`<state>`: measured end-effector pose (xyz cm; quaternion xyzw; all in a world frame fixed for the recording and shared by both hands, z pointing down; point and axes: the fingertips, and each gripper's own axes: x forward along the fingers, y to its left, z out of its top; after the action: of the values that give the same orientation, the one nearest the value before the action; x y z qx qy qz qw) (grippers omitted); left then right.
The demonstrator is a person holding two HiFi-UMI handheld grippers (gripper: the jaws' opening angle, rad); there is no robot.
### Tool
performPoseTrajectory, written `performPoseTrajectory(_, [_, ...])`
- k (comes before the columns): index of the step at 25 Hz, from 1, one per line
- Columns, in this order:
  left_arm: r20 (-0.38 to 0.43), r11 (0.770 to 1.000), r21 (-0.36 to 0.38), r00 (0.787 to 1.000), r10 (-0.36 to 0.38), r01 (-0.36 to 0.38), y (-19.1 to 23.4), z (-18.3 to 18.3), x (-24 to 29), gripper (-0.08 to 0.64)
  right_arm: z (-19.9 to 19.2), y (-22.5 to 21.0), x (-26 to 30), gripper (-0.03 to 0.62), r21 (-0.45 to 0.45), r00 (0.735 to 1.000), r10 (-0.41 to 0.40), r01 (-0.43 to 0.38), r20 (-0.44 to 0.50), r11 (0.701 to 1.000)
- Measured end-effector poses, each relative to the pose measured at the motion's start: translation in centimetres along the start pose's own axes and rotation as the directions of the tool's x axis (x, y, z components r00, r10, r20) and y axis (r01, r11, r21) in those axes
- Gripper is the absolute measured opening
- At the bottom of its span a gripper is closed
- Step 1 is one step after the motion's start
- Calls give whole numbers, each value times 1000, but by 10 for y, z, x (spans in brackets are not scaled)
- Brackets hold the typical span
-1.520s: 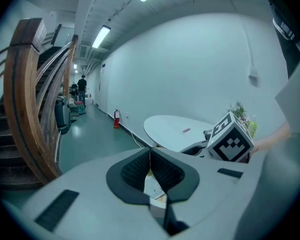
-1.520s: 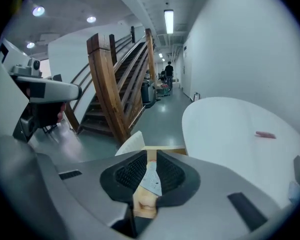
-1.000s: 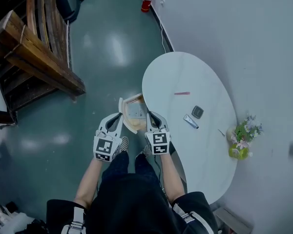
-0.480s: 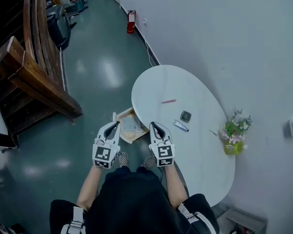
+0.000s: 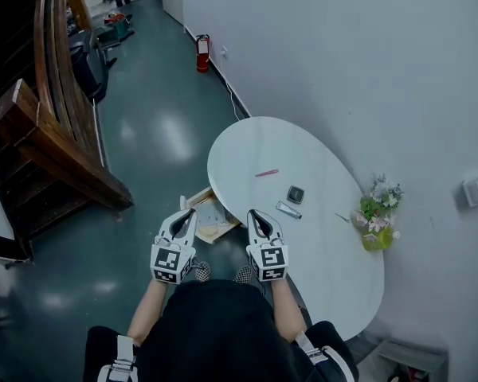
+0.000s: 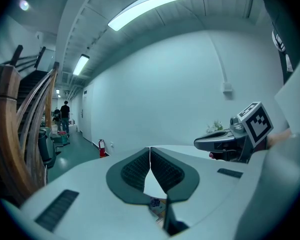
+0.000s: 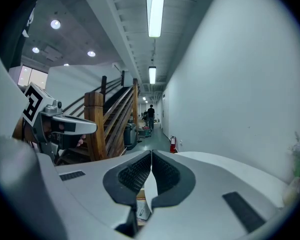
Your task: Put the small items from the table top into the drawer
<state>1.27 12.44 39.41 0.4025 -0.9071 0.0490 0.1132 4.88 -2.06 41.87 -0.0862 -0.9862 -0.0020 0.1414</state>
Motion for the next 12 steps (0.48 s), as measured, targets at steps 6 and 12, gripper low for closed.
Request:
performPoseTrajectory(6, [19, 1000, 14, 1000, -14, 14, -6, 7, 3, 20, 2, -1, -4, 32, -5, 1000, -15, 15, 11, 1000])
performPoseTrajectory(12, [26, 1000, -8, 1000, -11, 11, -5, 5, 3, 20, 0, -2, -9, 32, -3, 1000, -28, 28, 10, 1000])
